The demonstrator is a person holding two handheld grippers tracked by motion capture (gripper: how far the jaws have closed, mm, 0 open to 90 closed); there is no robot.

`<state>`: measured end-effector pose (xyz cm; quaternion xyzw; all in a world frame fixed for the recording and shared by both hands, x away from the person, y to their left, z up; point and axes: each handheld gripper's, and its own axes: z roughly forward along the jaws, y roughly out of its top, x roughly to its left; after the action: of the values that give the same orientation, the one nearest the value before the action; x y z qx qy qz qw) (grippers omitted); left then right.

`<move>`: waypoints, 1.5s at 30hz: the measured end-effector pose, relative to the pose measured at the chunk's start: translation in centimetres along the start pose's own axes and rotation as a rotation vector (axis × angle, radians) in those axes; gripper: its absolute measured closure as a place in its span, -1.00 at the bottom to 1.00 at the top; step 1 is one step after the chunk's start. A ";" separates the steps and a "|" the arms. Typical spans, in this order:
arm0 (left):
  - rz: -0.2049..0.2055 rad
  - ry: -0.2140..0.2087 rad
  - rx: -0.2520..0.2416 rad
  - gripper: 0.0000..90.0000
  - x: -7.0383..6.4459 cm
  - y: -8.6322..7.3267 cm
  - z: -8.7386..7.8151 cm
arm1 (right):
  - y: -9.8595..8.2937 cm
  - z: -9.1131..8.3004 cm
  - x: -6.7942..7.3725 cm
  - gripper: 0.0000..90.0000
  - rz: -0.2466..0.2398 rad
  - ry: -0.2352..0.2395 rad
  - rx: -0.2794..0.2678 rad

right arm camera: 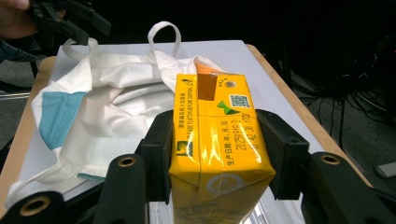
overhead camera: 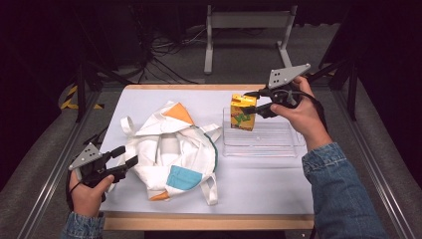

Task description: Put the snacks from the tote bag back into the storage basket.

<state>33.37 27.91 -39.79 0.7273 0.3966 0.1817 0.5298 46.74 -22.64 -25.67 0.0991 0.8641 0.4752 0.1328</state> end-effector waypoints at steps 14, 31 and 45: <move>-0.002 0.001 0.003 -0.21 0.0 0.0 0.1 | -3.5 1.8 -0.5 0.14 0.018 0.006 0.037; -0.004 0.002 0.001 -0.21 0.0 0.0 0.1 | -5.9 3.5 0.0 0.14 0.012 0.059 0.048; -0.007 0.007 0.001 -0.20 0.0 -0.1 -0.1 | -7.2 4.9 0.0 0.14 0.000 0.110 0.075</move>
<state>33.22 27.99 -39.85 0.7255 0.4010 0.1821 0.5288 47.99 -22.53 -34.29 0.0778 0.8873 0.4473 0.0812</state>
